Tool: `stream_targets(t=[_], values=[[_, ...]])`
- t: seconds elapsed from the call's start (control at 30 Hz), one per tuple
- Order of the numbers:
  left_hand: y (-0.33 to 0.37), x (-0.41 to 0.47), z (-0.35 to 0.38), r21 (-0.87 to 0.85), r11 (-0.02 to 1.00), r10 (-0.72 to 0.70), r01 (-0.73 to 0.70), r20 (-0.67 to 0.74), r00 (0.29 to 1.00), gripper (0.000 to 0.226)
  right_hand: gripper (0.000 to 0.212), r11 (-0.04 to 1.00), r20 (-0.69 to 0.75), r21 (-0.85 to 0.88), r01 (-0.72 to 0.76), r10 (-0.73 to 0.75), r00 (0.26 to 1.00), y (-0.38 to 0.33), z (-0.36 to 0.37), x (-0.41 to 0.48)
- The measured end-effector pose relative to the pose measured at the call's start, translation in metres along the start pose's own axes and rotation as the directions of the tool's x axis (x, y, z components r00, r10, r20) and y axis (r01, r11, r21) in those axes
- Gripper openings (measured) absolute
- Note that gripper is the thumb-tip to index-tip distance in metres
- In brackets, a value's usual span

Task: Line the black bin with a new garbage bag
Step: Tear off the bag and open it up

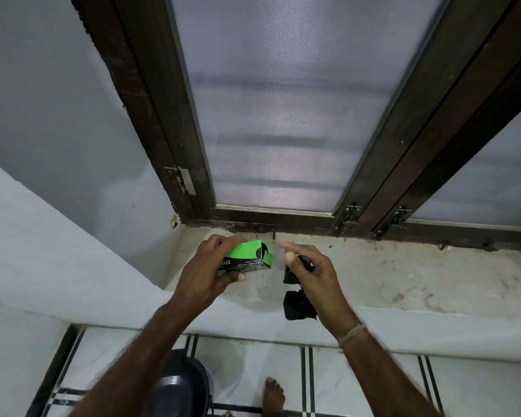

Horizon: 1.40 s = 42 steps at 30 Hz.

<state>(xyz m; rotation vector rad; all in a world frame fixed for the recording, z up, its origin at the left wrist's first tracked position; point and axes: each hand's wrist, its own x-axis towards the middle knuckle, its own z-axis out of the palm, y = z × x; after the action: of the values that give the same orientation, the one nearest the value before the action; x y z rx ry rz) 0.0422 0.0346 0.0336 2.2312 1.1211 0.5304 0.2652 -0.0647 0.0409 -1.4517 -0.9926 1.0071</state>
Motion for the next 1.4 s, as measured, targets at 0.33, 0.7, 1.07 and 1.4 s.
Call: stream_targets(t=[0.33,0.7,1.07,1.4], values=[[-0.003,-0.002,-0.011,0.041,0.998,0.048,-0.05,0.048,0.998,0.062,0.03,0.971,0.198,0.162,-0.176,0.143,0.97,-0.023,-0.018,0.001],[0.003,-0.007,-0.013,0.07,0.994,0.077,-0.082,0.073,0.994,0.062,0.019,0.989,0.234,0.106,-0.102,0.075,0.969,-0.025,-0.002,0.006],[0.008,-0.015,-0.009,0.057,0.995,0.079,-0.084,0.078,0.994,0.059,0.014,0.994,0.254,0.083,-0.072,0.049,0.966,-0.019,0.002,0.007],[0.01,-0.012,0.001,0.082,0.996,0.04,-0.045,0.064,0.997,0.063,0.017,0.991,0.168,0.094,-0.091,0.075,0.983,-0.009,0.007,0.004]])
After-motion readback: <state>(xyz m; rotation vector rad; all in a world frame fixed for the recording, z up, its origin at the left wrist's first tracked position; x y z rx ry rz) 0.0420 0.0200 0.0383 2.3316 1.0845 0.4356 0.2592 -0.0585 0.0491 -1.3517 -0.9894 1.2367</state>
